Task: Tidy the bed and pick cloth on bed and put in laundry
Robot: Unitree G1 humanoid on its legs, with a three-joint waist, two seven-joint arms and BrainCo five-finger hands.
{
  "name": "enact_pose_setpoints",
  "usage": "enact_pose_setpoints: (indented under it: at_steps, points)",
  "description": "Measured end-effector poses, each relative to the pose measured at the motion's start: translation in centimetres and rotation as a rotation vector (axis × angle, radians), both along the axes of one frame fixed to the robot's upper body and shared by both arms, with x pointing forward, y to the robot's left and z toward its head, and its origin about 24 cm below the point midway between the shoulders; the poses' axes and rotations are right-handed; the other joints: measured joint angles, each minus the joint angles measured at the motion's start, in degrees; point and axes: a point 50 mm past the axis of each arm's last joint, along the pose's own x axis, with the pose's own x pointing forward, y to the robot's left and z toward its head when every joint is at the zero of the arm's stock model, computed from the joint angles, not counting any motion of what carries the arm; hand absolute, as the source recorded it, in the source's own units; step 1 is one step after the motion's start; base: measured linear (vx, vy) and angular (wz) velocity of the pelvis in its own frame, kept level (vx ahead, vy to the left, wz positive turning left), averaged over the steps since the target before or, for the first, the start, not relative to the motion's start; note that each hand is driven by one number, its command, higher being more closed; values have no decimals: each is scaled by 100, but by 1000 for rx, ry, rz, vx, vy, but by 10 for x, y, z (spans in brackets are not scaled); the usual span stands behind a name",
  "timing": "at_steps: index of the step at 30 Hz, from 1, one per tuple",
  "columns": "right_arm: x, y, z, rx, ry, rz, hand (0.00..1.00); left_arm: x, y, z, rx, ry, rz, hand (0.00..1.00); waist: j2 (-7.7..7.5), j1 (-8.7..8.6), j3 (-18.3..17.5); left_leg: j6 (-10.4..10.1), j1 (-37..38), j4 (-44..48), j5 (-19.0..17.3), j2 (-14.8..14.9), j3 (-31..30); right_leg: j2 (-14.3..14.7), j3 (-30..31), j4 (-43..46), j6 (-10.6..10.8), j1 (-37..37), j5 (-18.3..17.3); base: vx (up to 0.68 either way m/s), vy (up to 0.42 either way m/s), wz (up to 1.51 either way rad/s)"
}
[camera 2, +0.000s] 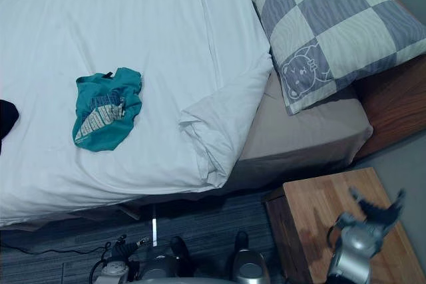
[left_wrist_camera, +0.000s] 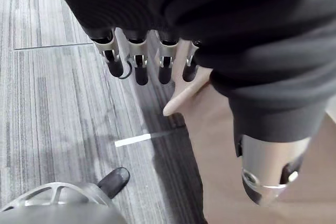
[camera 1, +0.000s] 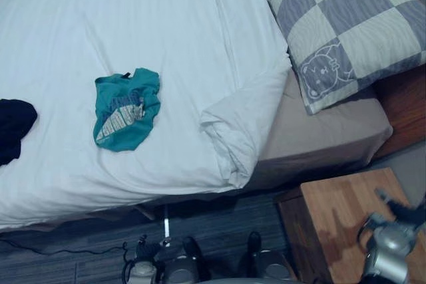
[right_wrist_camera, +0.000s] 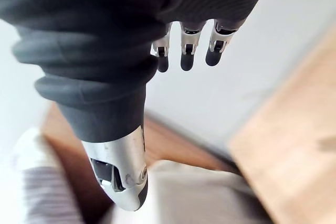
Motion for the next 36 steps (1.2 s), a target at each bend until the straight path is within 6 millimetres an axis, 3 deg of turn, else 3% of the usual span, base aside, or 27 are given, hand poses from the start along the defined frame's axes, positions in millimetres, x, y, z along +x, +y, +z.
enact_pose_setpoints:
  at_steps: [3, 4, 6, 7, 9, 14, 19, 20, 24, 29, 34, 36]
  points:
    - [45, 18, 57, -235, -86, 168, 0, 2, 1, 1, 16, -4, -36, 0, -4, 10, 2, 28, -195, -167, 172, -45, -128, 62, -71, -9, -52, -194, 38, -33, -7, 16]
    - [52, 24, 64, -267, -96, 201, 0, 2, 1, 1, 17, -5, -39, 0, -5, 18, 3, 36, -228, -174, 189, -43, -141, 76, -81, -10, -59, -225, 47, -21, -12, 13]
    - [82, 60, 94, -415, -134, 388, 0, 8, -1, 3, 25, -13, -73, 0, 13, 102, 25, 65, -410, -173, 253, -36, -216, 92, -126, -24, -90, -359, 105, -18, -10, 13]
    - [87, 68, 100, -444, -141, 426, 0, 10, -1, 3, 25, -19, -80, 0, 19, 126, 54, 69, -439, -171, 265, -38, -244, 99, -140, -29, -98, -377, 114, -26, 1, 21]
    - [109, 104, 123, -567, -177, 594, 0, 23, -3, 8, 37, -48, -122, 0, 37, 196, 273, 124, -616, -162, 351, -50, -436, 97, -217, -68, -119, -477, 188, -20, 8, 34]
    - [135, 166, 154, -707, -246, 834, 0, 42, -8, 16, 50, -107, -170, 0, 170, 419, 738, 229, -1052, -178, 526, -104, -639, 66, -270, -104, -140, -796, 326, -54, 27, 24]
    - [153, 201, 156, -762, -200, 967, 0, 51, -12, 20, 66, -135, -194, 0, 302, 639, 1057, 317, -1433, -299, 735, -149, -775, 55, -345, -104, -167, -1143, 427, -33, 35, 17]
    - [159, 209, 152, -752, -179, 987, 100, 52, -12, 20, 71, -138, -202, 0, 320, 657, 1101, 318, -1523, -350, 793, -160, -801, 54, -359, -104, -163, -1246, 450, -20, 31, 12]
    - [171, 211, 135, -715, -97, 992, 100, 57, -16, 22, 87, -149, -226, 0, 382, 768, 1143, 338, -1655, -364, 828, -173, -821, 45, -354, -81, -153, -1391, 473, -2, 25, 2]
    - [191, 200, 144, -728, -44, 945, 100, 62, -17, 24, 83, -165, -223, 0, 399, 751, 1152, 326, -1671, -364, 856, -157, -881, 62, -373, -54, -153, -1399, 472, 6, 7, 2]
    - [194, 171, 144, -695, -11, 856, 100, 71, -22, 28, 73, -192, -228, 0, 435, 762, 1170, 318, -1570, -447, 942, -164, -926, 63, -379, 2, -151, -1341, 468, 16, 2, 3]
    - [186, 149, 131, -649, 9, 803, 100, 72, -23, 29, 71, -202, -229, 0, 432, 754, 1171, 324, -1398, -500, 968, -177, -932, 59, -362, 2, -145, -1174, 462, 24, 7, 5]
